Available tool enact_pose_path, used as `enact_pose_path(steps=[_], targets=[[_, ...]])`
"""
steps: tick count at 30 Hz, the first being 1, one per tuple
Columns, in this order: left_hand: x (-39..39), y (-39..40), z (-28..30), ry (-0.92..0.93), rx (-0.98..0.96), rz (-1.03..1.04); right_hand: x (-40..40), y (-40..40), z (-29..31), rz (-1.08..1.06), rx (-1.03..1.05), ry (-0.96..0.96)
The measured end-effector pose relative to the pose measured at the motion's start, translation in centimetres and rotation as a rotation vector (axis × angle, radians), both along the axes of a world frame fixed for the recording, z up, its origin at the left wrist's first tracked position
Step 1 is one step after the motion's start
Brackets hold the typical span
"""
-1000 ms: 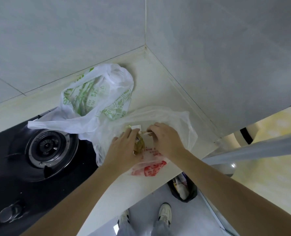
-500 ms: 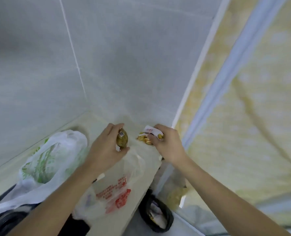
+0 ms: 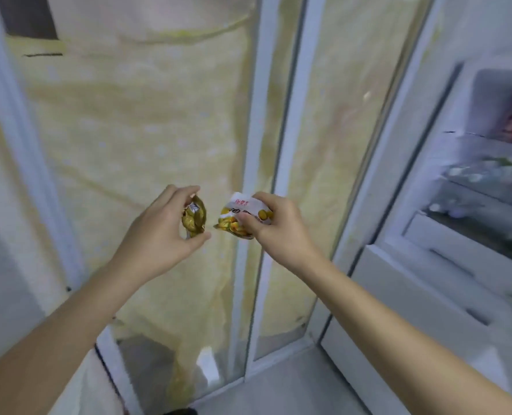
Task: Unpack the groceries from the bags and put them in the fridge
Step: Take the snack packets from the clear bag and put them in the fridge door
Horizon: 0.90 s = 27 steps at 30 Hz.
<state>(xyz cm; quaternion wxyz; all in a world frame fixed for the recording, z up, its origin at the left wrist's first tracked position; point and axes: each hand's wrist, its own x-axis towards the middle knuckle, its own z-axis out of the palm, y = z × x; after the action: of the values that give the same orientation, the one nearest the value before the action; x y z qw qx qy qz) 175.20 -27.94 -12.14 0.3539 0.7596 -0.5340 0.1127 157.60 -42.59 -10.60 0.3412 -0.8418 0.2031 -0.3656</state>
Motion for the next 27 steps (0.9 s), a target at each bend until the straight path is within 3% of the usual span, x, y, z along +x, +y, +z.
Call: enact_pose_path(steps=[8,14,19,23,27], targets=[[-21.2,-18.6,2.2,-0.010,0.004,-0.501,-25.6,-7.7,2.2,-0.572,-0.074,0.014],[-38.7,-25.5,2.9,-0.001,-0.001,-0.800,-40.9,-7.9,1.8,-0.937,-0.124,0.080],[-48.1,-29.4,2.1,0.078,0.101,-0.971,-46.3,-7.5,-0.1,-1.134,-0.113,0.246],[-51.7,-32.6,0.6,0.132,0.211,-0.964,-46.6,-8.7,-1.9,-1.156,-0.136,0.525],[-53.3,-35.3,-1.2,0.103,0.313,-0.935,-47.4,-11.4,-3.4,-1.178,-0.101,0.657]])
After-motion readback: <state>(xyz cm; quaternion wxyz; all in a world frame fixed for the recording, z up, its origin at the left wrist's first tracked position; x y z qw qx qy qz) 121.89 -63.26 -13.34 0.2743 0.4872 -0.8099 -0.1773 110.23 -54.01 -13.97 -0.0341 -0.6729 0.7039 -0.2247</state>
